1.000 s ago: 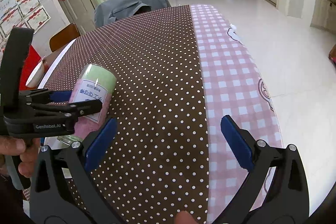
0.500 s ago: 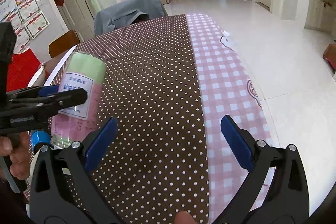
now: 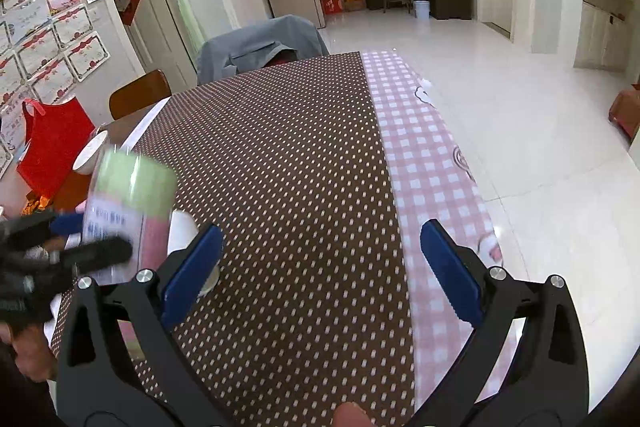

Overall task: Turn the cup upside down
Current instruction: 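Lift the pink-labeled jar with the left tool and rotate it upright, then lower the jar upright onto the cloth and open the left tool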

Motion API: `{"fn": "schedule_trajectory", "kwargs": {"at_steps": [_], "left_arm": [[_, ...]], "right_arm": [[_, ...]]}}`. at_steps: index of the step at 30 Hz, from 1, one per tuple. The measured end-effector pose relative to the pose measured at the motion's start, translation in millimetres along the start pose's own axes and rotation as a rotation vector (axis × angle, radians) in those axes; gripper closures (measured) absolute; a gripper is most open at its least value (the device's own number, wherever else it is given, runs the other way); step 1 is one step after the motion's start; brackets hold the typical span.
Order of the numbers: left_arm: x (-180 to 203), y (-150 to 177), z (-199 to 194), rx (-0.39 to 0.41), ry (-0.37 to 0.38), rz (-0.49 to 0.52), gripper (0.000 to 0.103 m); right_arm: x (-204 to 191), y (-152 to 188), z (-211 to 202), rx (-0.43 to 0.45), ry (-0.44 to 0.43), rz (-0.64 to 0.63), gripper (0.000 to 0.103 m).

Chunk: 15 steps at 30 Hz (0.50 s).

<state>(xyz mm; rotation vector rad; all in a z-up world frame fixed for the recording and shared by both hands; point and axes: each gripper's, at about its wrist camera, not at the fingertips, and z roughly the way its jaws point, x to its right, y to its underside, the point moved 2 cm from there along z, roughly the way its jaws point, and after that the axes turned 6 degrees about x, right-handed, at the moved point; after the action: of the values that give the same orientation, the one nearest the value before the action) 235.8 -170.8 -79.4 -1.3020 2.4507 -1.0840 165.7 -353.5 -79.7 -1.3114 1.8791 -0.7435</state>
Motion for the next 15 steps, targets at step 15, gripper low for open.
{"fn": "schedule_trajectory", "kwargs": {"at_steps": [15], "left_arm": [[-16, 93, 34, -0.138, -0.067, -0.124, 0.033]], "right_arm": [[-6, 55, -33, -0.041, 0.011, 0.015, 0.006]]}}
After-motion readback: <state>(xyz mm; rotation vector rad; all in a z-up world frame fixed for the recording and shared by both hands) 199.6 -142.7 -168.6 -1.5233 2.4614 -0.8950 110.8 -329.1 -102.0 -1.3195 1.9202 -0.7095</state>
